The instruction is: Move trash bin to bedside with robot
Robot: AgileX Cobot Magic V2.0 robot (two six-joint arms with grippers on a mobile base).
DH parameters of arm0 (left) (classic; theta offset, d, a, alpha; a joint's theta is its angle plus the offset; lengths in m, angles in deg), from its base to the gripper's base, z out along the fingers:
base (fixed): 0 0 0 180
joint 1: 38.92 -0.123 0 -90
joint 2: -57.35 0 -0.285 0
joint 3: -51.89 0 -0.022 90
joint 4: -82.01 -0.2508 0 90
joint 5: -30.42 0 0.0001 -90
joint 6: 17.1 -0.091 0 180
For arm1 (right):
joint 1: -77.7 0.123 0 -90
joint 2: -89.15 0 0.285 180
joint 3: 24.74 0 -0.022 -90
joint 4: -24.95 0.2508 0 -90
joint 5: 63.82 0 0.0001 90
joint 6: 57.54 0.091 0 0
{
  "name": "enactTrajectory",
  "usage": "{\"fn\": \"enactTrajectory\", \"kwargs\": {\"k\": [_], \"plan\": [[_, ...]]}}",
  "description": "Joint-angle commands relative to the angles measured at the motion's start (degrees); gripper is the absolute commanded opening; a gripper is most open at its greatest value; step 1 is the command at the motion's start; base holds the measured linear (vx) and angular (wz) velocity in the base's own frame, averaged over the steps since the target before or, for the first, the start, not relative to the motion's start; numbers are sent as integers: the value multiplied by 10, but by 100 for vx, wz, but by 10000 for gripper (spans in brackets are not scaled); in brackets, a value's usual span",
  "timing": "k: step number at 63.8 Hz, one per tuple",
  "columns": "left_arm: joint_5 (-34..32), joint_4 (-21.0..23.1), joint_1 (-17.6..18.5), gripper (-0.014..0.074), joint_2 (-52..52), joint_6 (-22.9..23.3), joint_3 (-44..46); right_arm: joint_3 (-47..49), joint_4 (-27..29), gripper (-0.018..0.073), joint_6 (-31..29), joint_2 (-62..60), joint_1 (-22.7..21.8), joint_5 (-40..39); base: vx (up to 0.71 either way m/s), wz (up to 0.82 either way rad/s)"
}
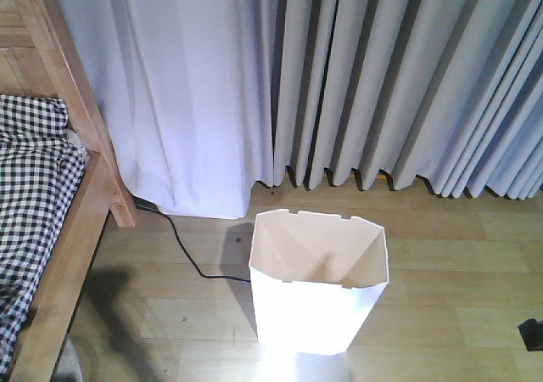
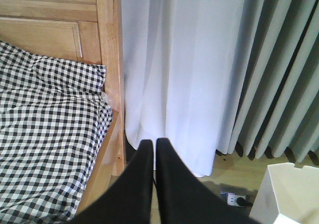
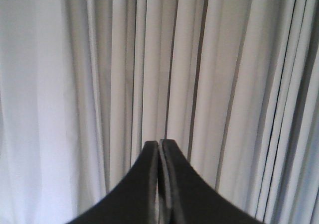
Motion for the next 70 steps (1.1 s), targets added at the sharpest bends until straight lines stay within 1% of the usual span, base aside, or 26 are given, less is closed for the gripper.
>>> {"fn": "enactTrajectory", "kwargs": {"k": [1,6,11,14,18,23,27,42,70], "plan": [[-38,1,2,-6,8,2,-2,-4,-6,-9,3,-6,-1,-40,0,0],[-38,1,2,-6,8,2,-2,-4,-3,-9,4,-6,-9,-40,0,0],[-38,1,2,-6,8,2,-2,-4,-1,-9,19,-6,-35,-38,0,0],[-38,1,2,-6,8,2,-2,-4,-1,-9,23,-6,-42,-37,0,0],[-38,1,2,-6,8,2,-2,-4,-6,-9,18,-6,-29,-34,0,0],[-38,1,2,-6,8,2,-2,-4,-6,-9,-2,-6,1,-34,0,0],[-38,1,2,-6,8,2,-2,-4,-6,-9,-6,-6,12,-31,0,0],[-38,1,2,-6,8,2,-2,-4,-6,-9,-3,-6,10,-9,0,0],[-38,1,2,-6,8,2,-2,-4,-6,-9,-3,-6,10,-9,0,0]]}}
